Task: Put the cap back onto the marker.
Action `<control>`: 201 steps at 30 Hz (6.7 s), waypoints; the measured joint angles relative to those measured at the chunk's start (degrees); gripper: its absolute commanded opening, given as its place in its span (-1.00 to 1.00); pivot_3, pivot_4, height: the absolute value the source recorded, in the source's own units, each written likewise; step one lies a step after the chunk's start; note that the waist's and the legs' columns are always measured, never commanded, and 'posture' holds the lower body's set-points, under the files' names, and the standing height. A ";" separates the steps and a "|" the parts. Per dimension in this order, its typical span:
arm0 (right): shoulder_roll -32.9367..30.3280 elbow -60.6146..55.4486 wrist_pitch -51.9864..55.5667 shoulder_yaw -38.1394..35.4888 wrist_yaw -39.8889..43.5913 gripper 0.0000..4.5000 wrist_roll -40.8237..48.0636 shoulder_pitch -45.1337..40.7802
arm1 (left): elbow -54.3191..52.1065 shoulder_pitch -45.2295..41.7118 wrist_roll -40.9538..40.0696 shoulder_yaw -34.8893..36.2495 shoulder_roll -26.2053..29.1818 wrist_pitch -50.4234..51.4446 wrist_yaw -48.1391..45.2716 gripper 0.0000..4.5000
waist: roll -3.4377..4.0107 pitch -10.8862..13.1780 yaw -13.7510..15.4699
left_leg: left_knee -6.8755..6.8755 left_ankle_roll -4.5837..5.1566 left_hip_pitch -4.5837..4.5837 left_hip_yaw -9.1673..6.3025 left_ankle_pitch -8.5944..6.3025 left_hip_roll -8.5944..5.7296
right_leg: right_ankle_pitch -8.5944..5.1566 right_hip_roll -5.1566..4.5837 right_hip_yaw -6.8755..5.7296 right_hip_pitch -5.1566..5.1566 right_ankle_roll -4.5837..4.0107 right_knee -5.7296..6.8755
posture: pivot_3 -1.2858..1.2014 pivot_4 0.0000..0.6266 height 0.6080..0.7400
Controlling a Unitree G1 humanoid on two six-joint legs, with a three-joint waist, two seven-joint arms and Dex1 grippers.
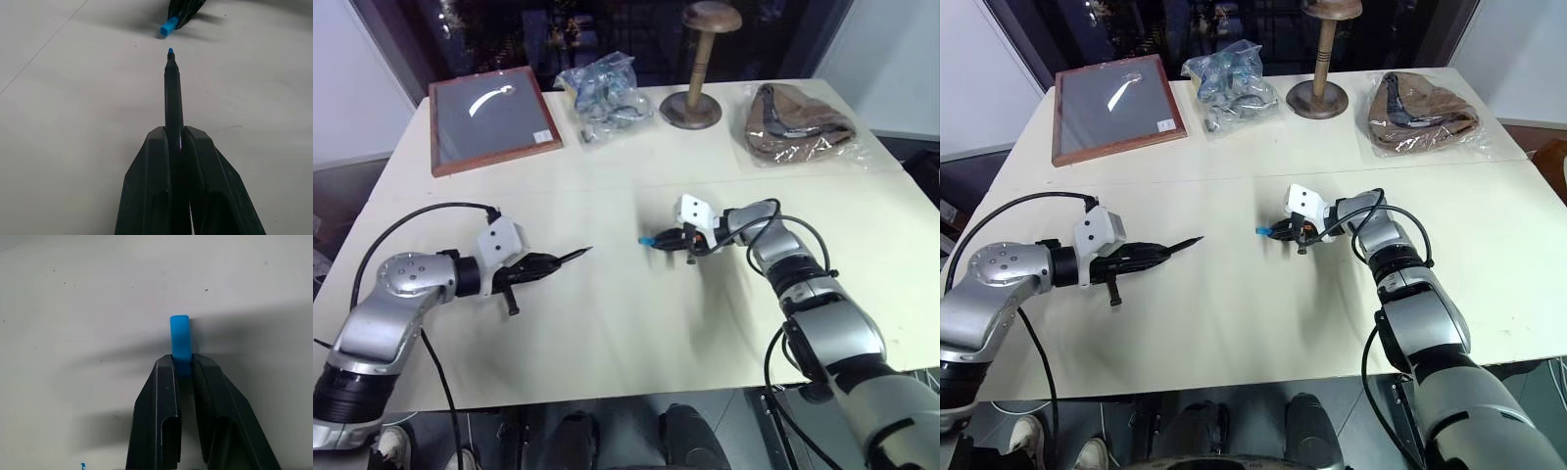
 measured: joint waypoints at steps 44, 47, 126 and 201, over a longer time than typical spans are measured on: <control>-9.50 -57.02 23.10 7.46 -7.87 -0.94 -11.70 12.91 | 25.98 -16.64 16.43 -11.33 -7.46 -33.80 -3.69 -1.00 | 0.01 0.00 1.66 | 0.75 0.01 -0.39 0.03 -0.01 -0.14 | 0.00 -0.19 -0.18 -0.51 0.00 0.66 | 0.03 -0.52 1.00; -9.45 -56.86 23.08 7.50 -7.91 -0.94 -11.70 12.65 | 25.90 -16.70 16.43 -11.33 -7.74 -33.80 -3.29 -1.00 | 0.01 0.00 1.66 | 0.75 0.01 -0.39 0.03 -0.01 -0.14 | 0.00 -0.19 -0.19 -0.51 0.00 0.66 | 0.03 -0.52 1.00; -6.85 -57.34 24.85 9.76 -7.25 -0.94 -11.18 11.00 | 23.63 -17.86 17.55 -12.24 -9.22 -32.45 -4.65 -1.00 | 0.01 0.00 1.66 | 0.75 0.01 -0.39 0.01 -0.01 -0.19 | 0.00 -0.47 -0.82 -0.50 0.00 0.68 | 0.03 -0.52 1.00; -1.27 -58.38 31.20 12.43 -5.68 -0.94 -19.18 9.38 | 39.93 -20.61 22.23 -10.70 -12.54 -55.13 -4.09 -1.00 | 0.01 0.00 1.64 | 0.75 0.01 -0.39 -0.03 -0.01 -0.22 | 0.00 -0.55 -0.94 -0.54 0.00 0.72 | 0.03 -0.52 1.00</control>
